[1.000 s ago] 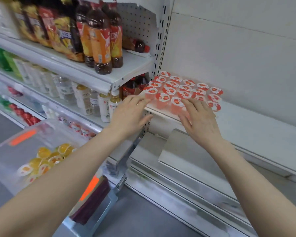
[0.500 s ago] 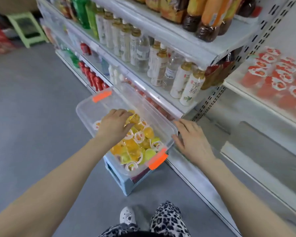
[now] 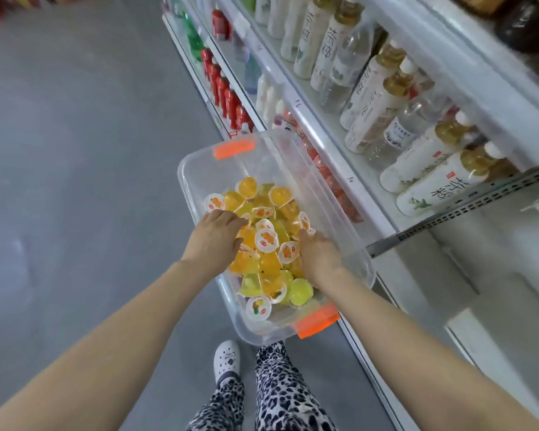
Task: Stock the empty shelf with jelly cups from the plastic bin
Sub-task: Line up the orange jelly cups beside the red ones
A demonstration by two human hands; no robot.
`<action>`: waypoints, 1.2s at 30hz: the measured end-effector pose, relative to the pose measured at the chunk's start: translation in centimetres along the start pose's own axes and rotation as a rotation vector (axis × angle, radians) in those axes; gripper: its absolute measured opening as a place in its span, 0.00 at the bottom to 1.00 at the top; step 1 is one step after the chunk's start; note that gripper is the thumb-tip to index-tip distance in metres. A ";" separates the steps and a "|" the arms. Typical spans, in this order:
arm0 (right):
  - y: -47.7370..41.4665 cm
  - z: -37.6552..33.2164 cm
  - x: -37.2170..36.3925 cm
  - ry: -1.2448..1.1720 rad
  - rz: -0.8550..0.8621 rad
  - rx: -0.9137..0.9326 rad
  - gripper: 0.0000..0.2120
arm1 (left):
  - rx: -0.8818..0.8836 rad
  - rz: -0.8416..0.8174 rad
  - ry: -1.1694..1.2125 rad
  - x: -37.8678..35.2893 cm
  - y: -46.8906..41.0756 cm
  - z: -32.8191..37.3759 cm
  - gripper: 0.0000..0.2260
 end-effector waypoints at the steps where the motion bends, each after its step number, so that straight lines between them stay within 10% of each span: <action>1: -0.5 -0.1 -0.2 0.018 0.002 -0.008 0.25 | -0.001 0.000 -0.001 0.0 -0.1 0.0 0.18; 17: 4.7 2.8 6.6 -0.317 0.350 0.028 0.27 | -0.034 -0.434 -0.124 -7.4 -3.7 4.4 0.30; 27: 10.1 8.0 9.1 -0.685 0.609 -0.173 0.20 | 0.038 -0.232 0.164 -3.9 -3.5 4.4 0.30; 36: 19.4 13.6 10.9 -0.910 0.872 -0.364 0.12 | -0.295 -0.035 0.454 4.3 -0.6 11.6 0.25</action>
Point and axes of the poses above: each hand's wrist, its own y-axis away from the middle knuckle, its own x-axis out of the back of the hand, z = x × y, the point moved 10 cm from there along -y, towards the middle knuckle, and after that the axes turned 2 degrees about z, right-handed, at the moved point
